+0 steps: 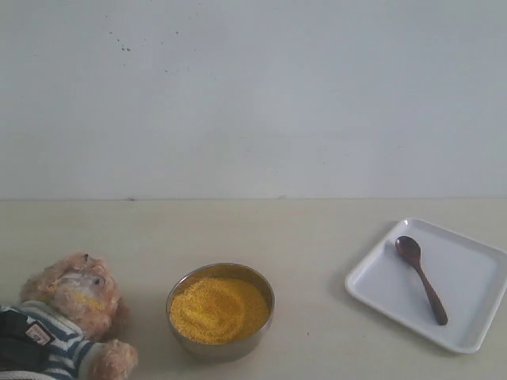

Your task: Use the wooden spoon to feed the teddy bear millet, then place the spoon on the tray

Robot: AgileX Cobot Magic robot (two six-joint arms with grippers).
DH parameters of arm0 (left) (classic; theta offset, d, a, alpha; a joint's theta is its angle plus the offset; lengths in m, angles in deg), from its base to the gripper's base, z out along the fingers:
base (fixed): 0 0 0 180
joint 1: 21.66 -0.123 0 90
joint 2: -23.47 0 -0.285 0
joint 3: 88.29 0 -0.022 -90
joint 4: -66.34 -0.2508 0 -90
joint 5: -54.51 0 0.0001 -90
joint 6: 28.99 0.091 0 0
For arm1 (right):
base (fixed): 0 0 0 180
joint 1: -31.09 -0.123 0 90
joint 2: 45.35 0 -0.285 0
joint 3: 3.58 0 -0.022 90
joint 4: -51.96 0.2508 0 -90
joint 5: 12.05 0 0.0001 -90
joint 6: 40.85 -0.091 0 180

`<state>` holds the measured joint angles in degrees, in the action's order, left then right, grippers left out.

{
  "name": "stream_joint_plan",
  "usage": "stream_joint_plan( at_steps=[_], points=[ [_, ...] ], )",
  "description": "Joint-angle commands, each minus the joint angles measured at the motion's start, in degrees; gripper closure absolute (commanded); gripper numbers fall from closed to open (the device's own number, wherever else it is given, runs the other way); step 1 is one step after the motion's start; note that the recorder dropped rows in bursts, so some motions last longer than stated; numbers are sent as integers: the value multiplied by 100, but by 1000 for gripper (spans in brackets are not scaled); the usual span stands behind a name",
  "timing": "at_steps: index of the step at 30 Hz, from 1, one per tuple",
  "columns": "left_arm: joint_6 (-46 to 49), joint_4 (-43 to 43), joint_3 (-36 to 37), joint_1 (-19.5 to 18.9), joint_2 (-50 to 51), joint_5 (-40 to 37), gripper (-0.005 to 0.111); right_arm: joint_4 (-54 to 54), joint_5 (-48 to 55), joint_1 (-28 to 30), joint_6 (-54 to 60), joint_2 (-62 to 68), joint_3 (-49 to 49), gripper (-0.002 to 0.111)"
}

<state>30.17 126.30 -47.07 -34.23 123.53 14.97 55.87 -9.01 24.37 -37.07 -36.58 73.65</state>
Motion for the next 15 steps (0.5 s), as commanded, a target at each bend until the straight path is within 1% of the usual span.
stream_joint_plan(
  at_steps=[1, 4, 6, 15],
  points=[
    [221, 342, -38, -22, 159, 178, 76, 6, -23, 23, 3, -36, -1, 108],
    [221, 392, -38, -22, 171, 357, 62, 6, -23, 23, 3, -36, -1, 108],
    [221, 392, -38, -22, 171, 398, 56, 6, -23, 23, 3, -36, -1, 108],
    [221, 366, -38, -22, 206, 565, 50, 6, -23, 23, 3, -36, -1, 108]
  ],
)
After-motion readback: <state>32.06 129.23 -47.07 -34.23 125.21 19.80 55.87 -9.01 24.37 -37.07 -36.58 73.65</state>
